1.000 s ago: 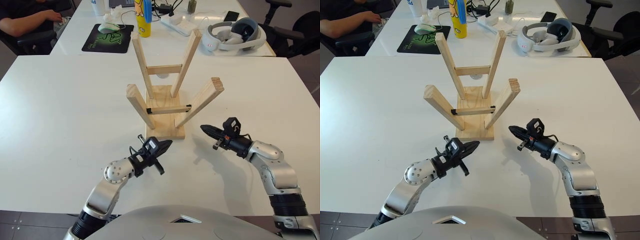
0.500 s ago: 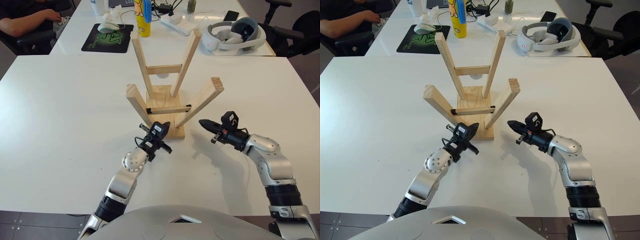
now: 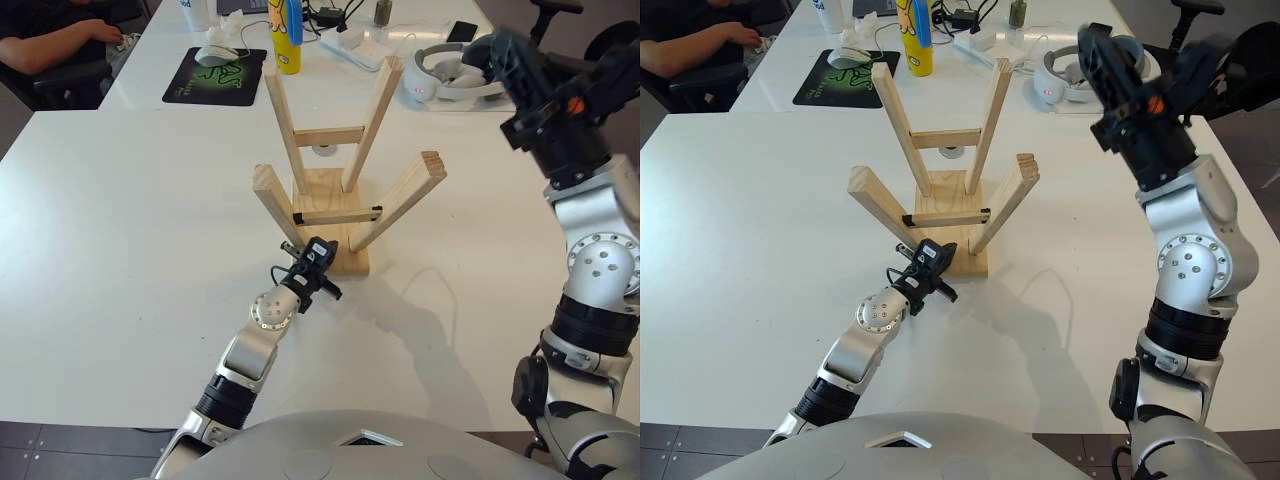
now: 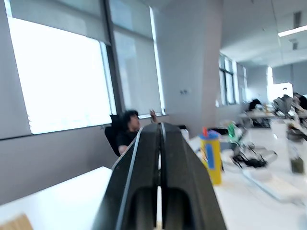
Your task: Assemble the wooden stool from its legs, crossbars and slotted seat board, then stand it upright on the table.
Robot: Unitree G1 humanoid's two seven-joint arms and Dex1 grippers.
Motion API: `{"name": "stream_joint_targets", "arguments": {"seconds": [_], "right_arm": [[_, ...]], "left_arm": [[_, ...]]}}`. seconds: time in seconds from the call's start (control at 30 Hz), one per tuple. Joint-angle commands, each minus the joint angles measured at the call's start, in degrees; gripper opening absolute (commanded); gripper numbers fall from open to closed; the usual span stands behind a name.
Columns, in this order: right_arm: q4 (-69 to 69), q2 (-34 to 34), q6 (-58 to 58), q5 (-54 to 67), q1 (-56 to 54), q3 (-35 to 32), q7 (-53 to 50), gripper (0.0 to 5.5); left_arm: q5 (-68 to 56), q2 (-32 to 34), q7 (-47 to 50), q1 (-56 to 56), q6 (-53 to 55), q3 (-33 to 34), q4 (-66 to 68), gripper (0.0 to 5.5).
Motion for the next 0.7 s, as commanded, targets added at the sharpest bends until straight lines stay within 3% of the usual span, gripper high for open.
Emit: {"name": "stream_joint_targets", "arguments": {"seconds": [0.03,0.23,0.57,0.63,0.7], "right_arm": [[-7.0,0.9,4.8,2.5,-0.2,5.8,-3.0,0.04],[-8.1,0.4,4.2,-1.2,3.9,8.9,-2.0,0.04],[-4.5,-0.3,0.0,-2.8,-8.7,4.3,-4.4,0.04],[-4.3,0.1,2.7,-4.4,-6.2,8.1,-4.4,0.04],[-5.8,-2.4,11.5,-7.8,2.4,18.1,-5.9,0.04]], "left_arm": [[0.7,1.0,-0.2,0.5,3.4,0.7,3.3,0.00],[0.8,0.9,-0.8,-0.5,3.4,0.6,4.4,0.00],[0.6,0.9,-1.4,-1.0,3.5,0.7,5.3,0.00],[0.6,1.0,-1.5,-1.0,3.6,0.7,5.2,0.00],[0.5,1.1,-2.3,-1.4,3.8,0.2,5.1,0.00]]}}
